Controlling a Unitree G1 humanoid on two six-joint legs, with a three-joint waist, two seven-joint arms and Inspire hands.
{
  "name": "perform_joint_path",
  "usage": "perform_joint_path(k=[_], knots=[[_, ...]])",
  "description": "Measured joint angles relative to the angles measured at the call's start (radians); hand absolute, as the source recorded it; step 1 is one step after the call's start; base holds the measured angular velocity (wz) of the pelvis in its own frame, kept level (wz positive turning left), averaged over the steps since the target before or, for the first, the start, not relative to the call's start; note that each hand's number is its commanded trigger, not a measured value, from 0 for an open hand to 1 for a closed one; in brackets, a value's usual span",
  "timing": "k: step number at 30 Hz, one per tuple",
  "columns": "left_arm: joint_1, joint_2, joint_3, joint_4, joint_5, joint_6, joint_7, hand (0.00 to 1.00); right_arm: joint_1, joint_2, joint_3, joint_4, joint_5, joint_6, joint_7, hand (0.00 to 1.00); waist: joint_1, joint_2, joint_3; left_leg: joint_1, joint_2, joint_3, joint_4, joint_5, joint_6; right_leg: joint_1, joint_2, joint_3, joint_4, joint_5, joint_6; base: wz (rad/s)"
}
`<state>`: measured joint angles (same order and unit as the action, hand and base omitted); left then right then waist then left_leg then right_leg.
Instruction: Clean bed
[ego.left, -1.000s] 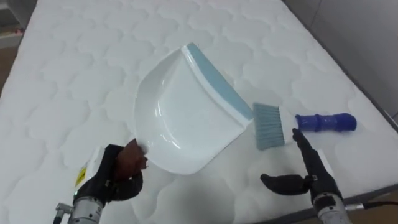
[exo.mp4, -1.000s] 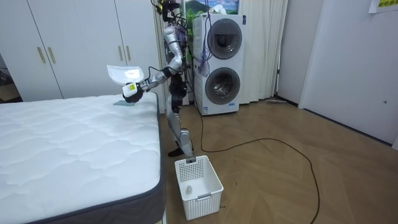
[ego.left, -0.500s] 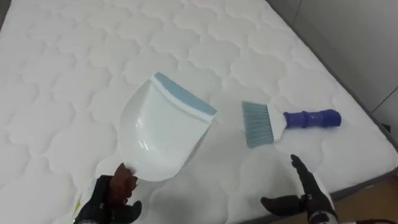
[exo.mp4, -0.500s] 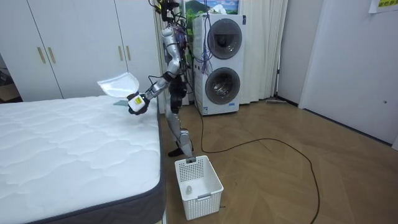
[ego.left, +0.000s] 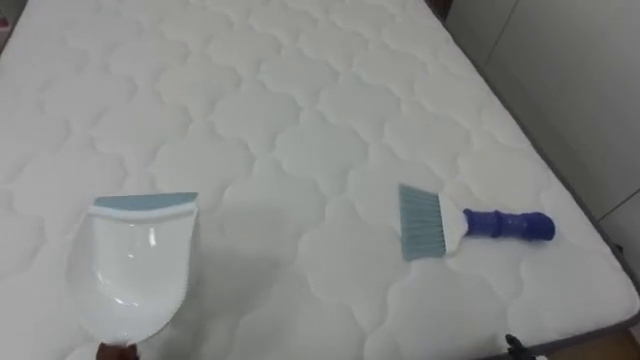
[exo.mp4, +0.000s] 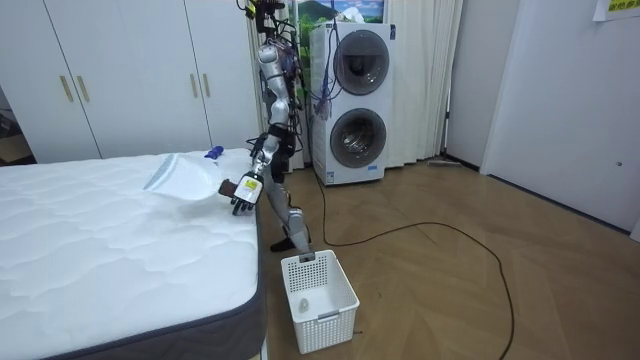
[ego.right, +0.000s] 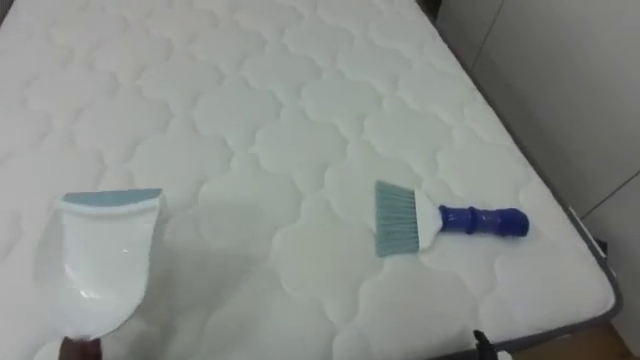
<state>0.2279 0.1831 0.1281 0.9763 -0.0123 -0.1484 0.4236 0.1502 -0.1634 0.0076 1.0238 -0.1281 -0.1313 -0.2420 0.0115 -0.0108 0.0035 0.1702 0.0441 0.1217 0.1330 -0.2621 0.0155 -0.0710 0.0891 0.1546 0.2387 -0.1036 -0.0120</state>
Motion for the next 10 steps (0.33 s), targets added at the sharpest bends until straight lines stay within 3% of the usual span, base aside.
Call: perform_joint_path(k=[4, 10], knots=[[0.01, -0.004, 0.009, 0.08, -0.033, 0.004, 0.008, 0.0, 0.027, 0.0, -0.004, 0.036, -0.007, 0.013, 0.003, 0.0, -0.001, 0.006, 0.0002, 0.009, 0.001, 0.0, -0.006, -0.002, -0.002, 0.007, 0.001, -0.001, -0.002, 0.0, 0.0, 0.0], [0.018, -0.02, 0.066, 0.135, -0.031, 0.027, -0.018, 0.0, 0.061, 0.011, -0.088, 0.073, -0.067, 0.076, 0.068, 0.0, 0.006, 0.024, -0.0066, 0.025, 0.007, 0.019, -0.007, -0.01, -0.006, 0.017, 0.011, 0.006, 0.0, 0.001, -0.002, -0.09]])
